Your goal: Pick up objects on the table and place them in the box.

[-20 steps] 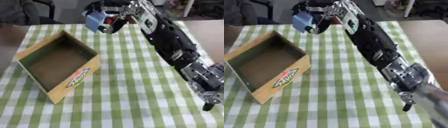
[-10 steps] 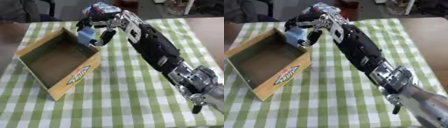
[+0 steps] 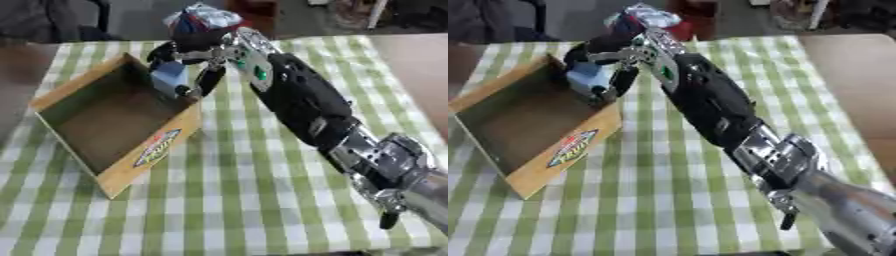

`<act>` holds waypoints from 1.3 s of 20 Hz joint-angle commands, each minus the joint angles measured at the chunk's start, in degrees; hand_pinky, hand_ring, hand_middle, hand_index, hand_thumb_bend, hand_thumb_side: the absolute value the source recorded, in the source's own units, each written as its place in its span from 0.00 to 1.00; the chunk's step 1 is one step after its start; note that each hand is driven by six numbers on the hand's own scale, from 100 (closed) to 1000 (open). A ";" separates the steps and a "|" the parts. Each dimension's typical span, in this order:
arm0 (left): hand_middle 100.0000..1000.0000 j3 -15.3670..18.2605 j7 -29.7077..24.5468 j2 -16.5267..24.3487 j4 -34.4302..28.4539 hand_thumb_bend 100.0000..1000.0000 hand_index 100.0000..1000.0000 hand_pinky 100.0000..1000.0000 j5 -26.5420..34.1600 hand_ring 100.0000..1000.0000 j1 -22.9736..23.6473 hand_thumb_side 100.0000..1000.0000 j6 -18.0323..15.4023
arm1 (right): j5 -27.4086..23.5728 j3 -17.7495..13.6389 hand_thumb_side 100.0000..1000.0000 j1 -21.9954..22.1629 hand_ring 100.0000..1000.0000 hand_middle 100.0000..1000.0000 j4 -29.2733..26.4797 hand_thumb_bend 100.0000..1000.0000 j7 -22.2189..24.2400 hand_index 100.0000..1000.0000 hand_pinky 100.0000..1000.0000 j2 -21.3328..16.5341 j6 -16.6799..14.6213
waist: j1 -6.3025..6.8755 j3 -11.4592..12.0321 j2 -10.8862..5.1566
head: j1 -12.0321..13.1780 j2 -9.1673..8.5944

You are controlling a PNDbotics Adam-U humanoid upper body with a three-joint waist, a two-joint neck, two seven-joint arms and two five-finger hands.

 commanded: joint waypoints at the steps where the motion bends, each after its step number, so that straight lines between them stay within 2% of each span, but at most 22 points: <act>1: 0.57 -0.19 -0.25 0.47 -1.11 0.00 0.74 0.62 0.08 0.49 -0.72 0.62 -0.04 | 0.13 0.17 0.00 -1.40 1.00 0.96 -2.94 0.00 -0.57 0.54 0.87 -0.94 -1.14 | 0.16 -0.07 -1.13 | -0.18 0.25; 9: 0.57 -0.22 -0.28 0.46 -1.11 0.00 0.74 0.62 0.08 0.49 -0.70 0.62 -0.12 | -2.14 1.53 0.00 -1.61 1.00 0.95 -7.22 0.00 -0.77 0.56 0.88 -1.37 -2.12 | 0.00 -0.11 -1.42 | -0.40 0.14; 11: 0.57 -0.22 -0.28 0.44 -1.11 0.00 0.74 0.62 0.09 0.50 -0.74 0.62 -0.22 | -3.03 2.09 0.06 -1.57 1.00 0.95 -8.87 0.00 -0.71 0.58 0.88 -1.39 -2.67 | -0.07 -0.10 -1.44 | -0.44 0.15; 20: 0.57 -0.19 -0.25 0.37 -1.11 0.00 0.74 0.62 -0.02 0.50 -0.91 0.62 -0.57 | -7.19 4.00 0.12 -0.45 1.00 0.95 -12.49 0.00 0.96 0.61 0.87 -0.43 -3.22 | -0.45 -0.23 -1.39 | -0.42 0.15; 23: 0.57 -0.17 -0.23 0.36 -1.11 0.00 0.74 0.62 -0.06 0.49 -0.87 0.62 -0.49 | -7.11 4.40 0.17 0.00 1.00 0.95 -12.91 0.00 2.09 0.68 0.87 -0.22 -3.09 | -0.46 -0.30 -1.34 | -0.37 0.12; 26: 0.57 -0.15 -0.19 0.35 -1.11 0.00 0.74 0.62 -0.09 0.49 -0.83 0.62 -0.43 | -6.05 4.43 0.23 0.42 1.00 0.95 -12.48 0.00 2.99 0.80 0.88 -0.15 -2.70 | -0.40 -0.40 -1.27 | -0.32 0.14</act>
